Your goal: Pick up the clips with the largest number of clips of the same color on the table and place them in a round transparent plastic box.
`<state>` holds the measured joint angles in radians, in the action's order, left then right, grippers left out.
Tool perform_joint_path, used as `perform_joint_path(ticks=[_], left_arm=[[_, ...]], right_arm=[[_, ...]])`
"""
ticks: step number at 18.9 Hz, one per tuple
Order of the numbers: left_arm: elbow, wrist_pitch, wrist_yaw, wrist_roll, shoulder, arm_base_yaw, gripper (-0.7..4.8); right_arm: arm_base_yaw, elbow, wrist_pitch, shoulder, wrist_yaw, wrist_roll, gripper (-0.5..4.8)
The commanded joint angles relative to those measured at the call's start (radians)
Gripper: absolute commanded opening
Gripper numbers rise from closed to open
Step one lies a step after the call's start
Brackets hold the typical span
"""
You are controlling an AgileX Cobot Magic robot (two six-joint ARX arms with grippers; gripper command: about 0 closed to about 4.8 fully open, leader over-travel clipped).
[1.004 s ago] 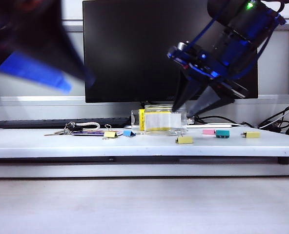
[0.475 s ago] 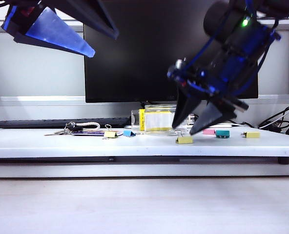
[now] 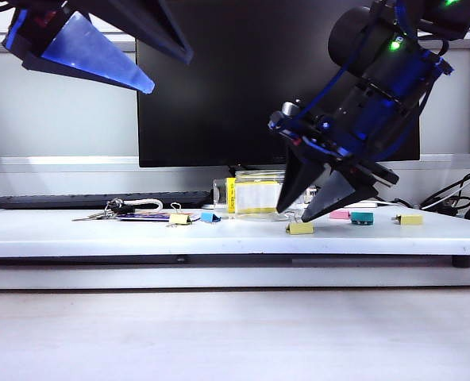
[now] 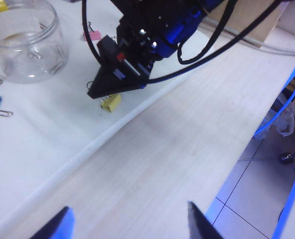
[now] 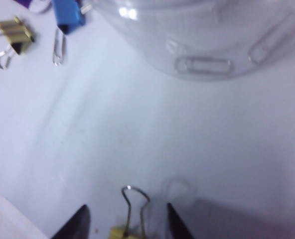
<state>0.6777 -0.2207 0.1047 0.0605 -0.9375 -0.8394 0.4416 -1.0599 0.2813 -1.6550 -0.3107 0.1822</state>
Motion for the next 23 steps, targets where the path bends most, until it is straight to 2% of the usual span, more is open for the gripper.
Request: perform_joint_path(ticks=[1,8,10,15,17,22,23], left_arm=[[0.005,0.013,0.005,0.0,0.002,-0.001,3.05],[0.005,0.013,0.005,0.0,0.002,-0.001,3.05],[0.005,0.013,0.005,0.0,0.002,-0.001,3.05],[0.005,0.013,0.005,0.0,0.002,-0.001,3.05],[0.005,0.013,0.005,0.0,0.002,-0.001,3.05],[0.005,0.008,0.005,0.0,0.002,-0.001,3.05],[0.005,0.005,0.005,0.0,0.002,-0.001,3.05]], right_arm=[[0.001,-0.005,-0.039,-0.001,-0.003,-0.003,1.37],[0.001,-0.006,-0.058,-0.057,0.004,-0.003,1.34],[0.001,-0.006,-0.072,-0.061,0.005,-0.003,0.85],[0.001,-0.006,-0.107,-0.061,0.004,-0.003,0.39],[0.001,-0.006,-0.113,-0.061,0.004,-0.003,-0.01],[0.0,-0.006,-0.13,-0.061,0.002,-0.003,0.0],[0.0,-0.007,-0.13,-0.061,0.001,-0.004,0.24]])
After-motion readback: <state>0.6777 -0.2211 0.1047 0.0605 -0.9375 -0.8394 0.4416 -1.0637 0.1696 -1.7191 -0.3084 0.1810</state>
